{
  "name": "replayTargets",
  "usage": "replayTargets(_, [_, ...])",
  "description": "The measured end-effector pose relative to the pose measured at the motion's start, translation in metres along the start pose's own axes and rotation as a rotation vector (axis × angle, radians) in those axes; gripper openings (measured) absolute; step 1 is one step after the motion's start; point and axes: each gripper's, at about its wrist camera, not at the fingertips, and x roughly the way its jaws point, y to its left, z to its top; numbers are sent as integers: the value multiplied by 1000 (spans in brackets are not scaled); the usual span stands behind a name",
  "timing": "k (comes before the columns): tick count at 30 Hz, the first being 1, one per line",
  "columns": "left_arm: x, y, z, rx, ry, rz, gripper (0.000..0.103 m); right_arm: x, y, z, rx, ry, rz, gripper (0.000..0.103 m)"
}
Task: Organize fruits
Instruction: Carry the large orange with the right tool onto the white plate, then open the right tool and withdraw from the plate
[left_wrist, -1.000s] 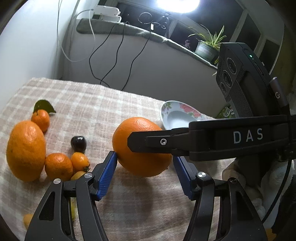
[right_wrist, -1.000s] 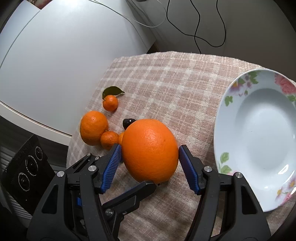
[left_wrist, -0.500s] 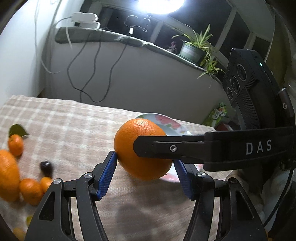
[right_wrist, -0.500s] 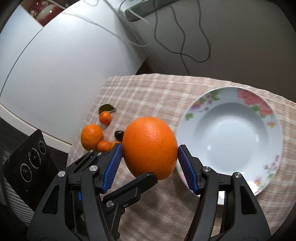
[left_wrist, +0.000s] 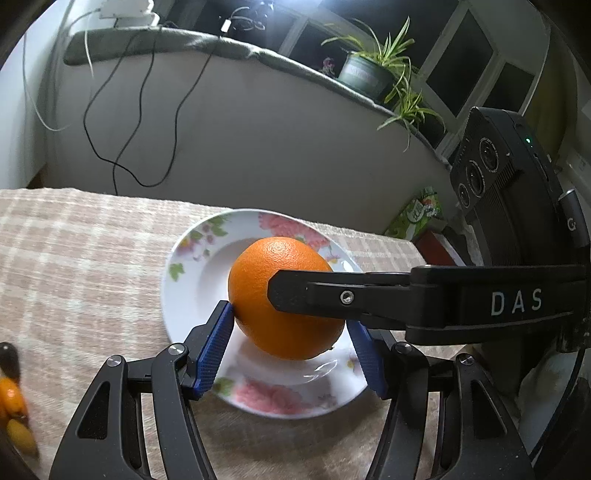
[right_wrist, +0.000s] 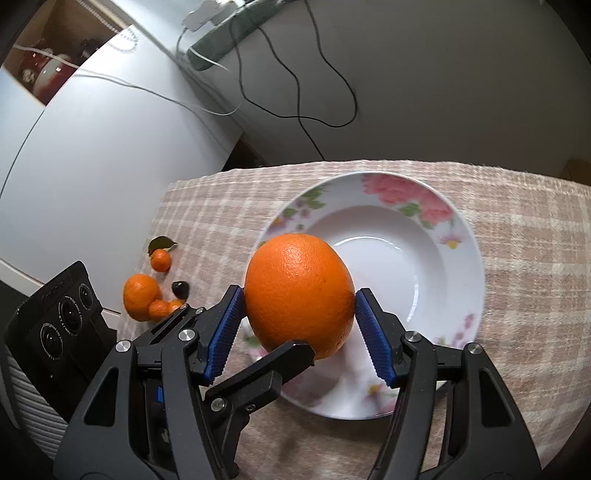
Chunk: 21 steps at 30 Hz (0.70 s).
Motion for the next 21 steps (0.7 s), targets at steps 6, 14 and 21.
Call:
replayTargets(6, [7, -4, -3, 8, 23, 4, 62, 1, -14, -2, 27, 4, 4, 65])
replayTargets(14, [9, -13, 1, 41, 25, 25, 62, 1, -16, -4, 29, 7, 3, 65])
replayTargets(21, [-1, -7, -2, 44, 28, 58, 64, -19, -14, -2, 33, -58, -42, 77])
